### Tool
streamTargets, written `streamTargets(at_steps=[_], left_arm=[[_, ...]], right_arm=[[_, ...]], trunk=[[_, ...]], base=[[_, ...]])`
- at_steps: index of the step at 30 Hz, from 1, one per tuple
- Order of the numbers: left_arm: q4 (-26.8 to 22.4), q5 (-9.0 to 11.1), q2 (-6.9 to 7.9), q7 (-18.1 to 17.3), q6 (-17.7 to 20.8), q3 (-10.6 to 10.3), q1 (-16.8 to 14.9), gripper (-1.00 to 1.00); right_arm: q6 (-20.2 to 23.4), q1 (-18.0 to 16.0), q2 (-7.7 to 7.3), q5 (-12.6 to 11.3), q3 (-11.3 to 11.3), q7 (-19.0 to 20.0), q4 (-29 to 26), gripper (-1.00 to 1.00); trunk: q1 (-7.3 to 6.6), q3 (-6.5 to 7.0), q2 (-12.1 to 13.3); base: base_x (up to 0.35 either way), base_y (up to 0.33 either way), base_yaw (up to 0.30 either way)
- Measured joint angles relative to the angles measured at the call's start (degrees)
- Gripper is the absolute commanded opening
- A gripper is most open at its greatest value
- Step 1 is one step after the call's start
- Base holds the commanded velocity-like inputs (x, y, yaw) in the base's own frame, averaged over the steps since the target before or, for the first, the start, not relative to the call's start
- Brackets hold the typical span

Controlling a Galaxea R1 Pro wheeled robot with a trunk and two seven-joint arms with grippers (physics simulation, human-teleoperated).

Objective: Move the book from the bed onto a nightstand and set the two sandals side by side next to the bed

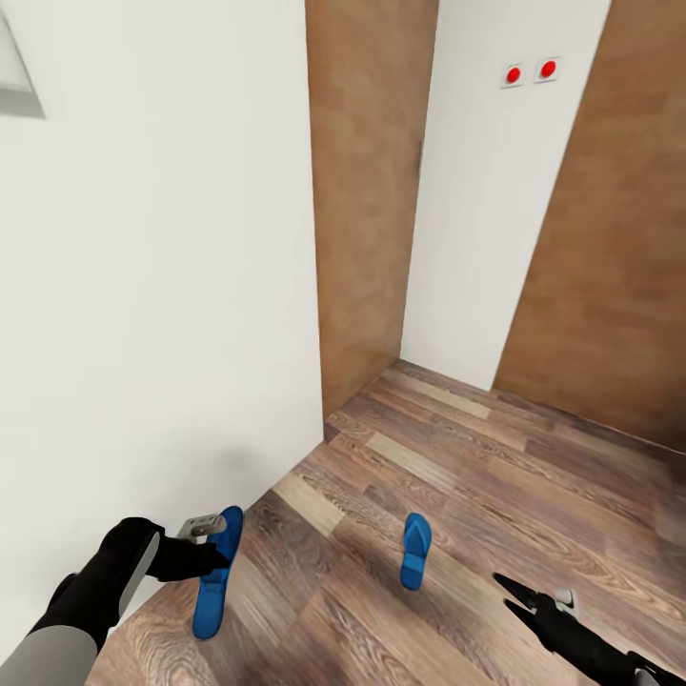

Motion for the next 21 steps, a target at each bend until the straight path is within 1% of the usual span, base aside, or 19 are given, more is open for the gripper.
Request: streamTargets(at_steps=[7, 11, 17, 19, 21], left_arm=[[0.2, 0.0, 0.0, 0.0, 0.0, 0.0, 0.0, -1.0], [1.3, -0.1, 0.04, 0.0, -0.1, 0.0, 0.0, -1.0], [3.1, -0.1, 0.07, 0.0, -1.8, 0.1, 0.0, -1.0], [4.3, -0.1, 0.08, 0.0, -3.5, 0.1, 0.0, -1.0], [4.5, -0.1, 0.11, 0.1, -3.8, 0.1, 0.0, -1.0]], right_arm=[[0.0, 0.0, 0.0, 0.0, 0.0, 0.0, 0.0, 1.0], [0.0, 0.0, 0.0, 0.0, 0.0, 0.0, 0.0, 1.0], [-0.3, 0.0, 0.02, 0.0, 0.0, 0.0, 0.0, 1.0], [-0.5, 0.0, 0.05, 0.0, 0.1, -0.1, 0.0, 1.0], [-0.5, 0.0, 0.06, 0.0, 0.1, -0.5, 0.0, 1.0]], trunk=[[0.0, -0.14, 0.0], [0.0, -0.22, 0.0], [0.0, -0.28, 0.0], [0.0, -0.28, 0.0], [0.0, -0.28, 0.0]], base=[[0.0, -0.018, 0.23], [0.0, -0.003, 0.182], [0.0, -0.001, 0.059], [0.0, 0.0, 0.009], [0.0, 0.0, 0.005]])
